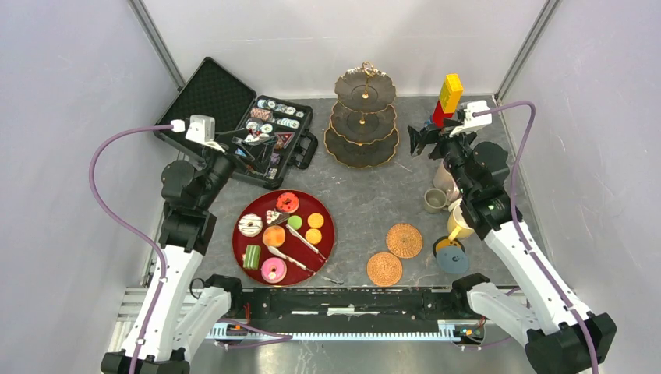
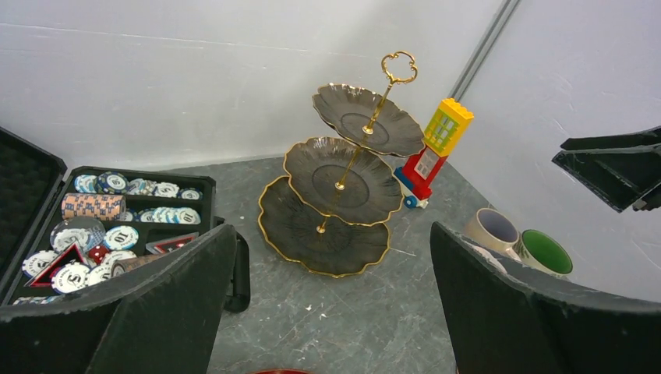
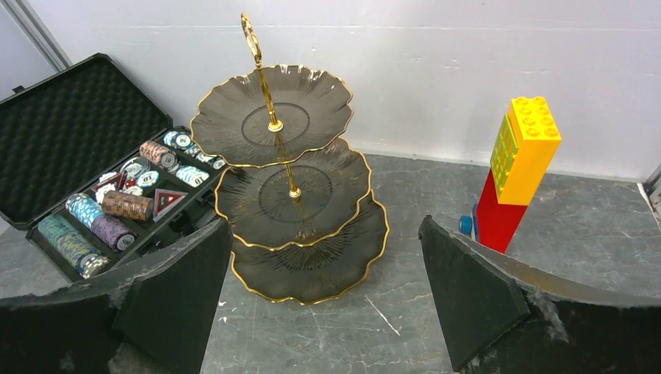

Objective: Serve the afternoon tea

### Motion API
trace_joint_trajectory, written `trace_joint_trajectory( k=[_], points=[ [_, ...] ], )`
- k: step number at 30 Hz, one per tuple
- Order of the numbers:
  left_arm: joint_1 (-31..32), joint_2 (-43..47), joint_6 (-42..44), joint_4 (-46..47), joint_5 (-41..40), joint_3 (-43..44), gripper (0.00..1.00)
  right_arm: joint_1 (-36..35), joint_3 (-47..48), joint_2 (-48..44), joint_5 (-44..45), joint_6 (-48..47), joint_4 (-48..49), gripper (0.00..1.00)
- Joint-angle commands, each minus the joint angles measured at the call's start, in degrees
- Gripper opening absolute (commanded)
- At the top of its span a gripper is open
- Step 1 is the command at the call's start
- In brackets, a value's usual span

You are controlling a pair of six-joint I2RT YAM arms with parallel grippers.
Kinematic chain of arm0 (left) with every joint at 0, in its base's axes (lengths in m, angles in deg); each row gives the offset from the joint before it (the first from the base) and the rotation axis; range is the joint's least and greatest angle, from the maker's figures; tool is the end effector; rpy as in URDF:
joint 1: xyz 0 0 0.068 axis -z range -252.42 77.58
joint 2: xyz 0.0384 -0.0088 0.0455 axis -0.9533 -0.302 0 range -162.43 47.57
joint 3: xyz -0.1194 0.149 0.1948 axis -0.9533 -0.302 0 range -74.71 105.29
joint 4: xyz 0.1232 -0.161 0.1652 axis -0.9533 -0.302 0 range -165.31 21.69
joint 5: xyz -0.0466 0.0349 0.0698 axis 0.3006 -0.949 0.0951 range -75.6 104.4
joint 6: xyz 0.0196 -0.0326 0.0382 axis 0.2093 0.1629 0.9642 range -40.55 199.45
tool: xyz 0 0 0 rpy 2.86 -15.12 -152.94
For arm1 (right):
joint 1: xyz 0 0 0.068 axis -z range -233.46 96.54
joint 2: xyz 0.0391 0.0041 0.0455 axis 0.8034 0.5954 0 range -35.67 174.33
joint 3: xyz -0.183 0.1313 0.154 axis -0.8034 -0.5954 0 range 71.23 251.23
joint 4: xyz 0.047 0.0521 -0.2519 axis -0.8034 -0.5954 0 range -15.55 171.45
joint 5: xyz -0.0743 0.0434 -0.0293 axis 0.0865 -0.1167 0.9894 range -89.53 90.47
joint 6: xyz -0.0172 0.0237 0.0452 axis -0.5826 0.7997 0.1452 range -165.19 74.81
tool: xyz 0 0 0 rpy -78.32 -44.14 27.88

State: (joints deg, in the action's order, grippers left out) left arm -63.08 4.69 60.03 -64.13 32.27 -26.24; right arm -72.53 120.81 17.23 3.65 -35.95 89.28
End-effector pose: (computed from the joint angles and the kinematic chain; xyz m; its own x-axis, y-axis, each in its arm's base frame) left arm 0.1669 -0.0385 0.3950 0.0075 -0.3219 -0.9467 0.4828 0.8302 -0.2785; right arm 0.2067 0.0693 0.3784 0.0293 0.1798 -0.9833 -0.2822 0.9452 0.1644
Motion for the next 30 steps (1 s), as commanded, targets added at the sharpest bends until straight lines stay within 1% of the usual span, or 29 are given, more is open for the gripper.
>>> trace_joint_trajectory(
  k=[1,4,5,7,9,10,13,15,17,19,21,26,30],
  points=[
    [0.50,0.21,2.81,-0.45,-0.04,2.86,1.00,-0.13,1.15,0.69,-1.08,0.97,-0.53,0.98],
    [0.59,0.73,2.90,-0.91,-1.26,2.88,1.00,-0.35,-2.77,-0.03,-2.95,1.64,2.90,0.98],
    [0.59,0.74,2.90,-1.21,-1.69,3.01,1.00,-0.34,-4.45,-0.44,-3.01,2.58,3.87,0.98],
    [0.59,0.38,3.06,-2.62,-2.72,3.72,1.00,-0.35,-8.55,-1.09,-5.94,6.20,6.95,0.98],
    [0.59,-0.38,3.00,-3.85,-3.35,4.88,1.00,-0.28,-10.66,-0.73,-7.49,10.49,7.27,0.98],
    [0.59,-0.84,2.83,-5.60,-3.35,5.42,1.00,-0.33,-11.61,-0.62,-9.09,11.01,7.31,0.98],
    [0.60,-1.27,2.06,-6.73,-3.06,6.26,1.00,-0.31,-14.07,-0.66,-11.83,13.05,7.21,0.98],
    [0.59,-1.18,1.52,-6.70,-2.65,6.29,1.00,-0.51,-15.92,-0.45,-16.49,12.98,8.20,0.98],
    [0.59,-1.20,1.19,-6.66,-2.50,6.35,1.00,-1.53,-19.78,-0.03,-21.91,12.97,12.20,0.98],
    [0.59,-1.45,0.83,-6.65,-2.49,6.40,1.00,-5.05,-21.27,1.57,-23.33,12.24,13.22,0.98],
    [0.61,-1.77,0.45,-6.80,-2.15,6.53,1.00,-11.21,-20.61,4.06,-22.73,10.05,11.45,0.98],
    [0.59,-2.68,-0.27,-8.02,-1.62,7.46,1.00,-28.74,-19.12,10.80,-16.04,5.05,10.49,0.98],
    [0.59,-3.09,-0.22,-8.64,-1.43,7.78,1.00,-41.06,-15.17,17.55,-7.80,-1.58,7.55,0.98]
  ],
)
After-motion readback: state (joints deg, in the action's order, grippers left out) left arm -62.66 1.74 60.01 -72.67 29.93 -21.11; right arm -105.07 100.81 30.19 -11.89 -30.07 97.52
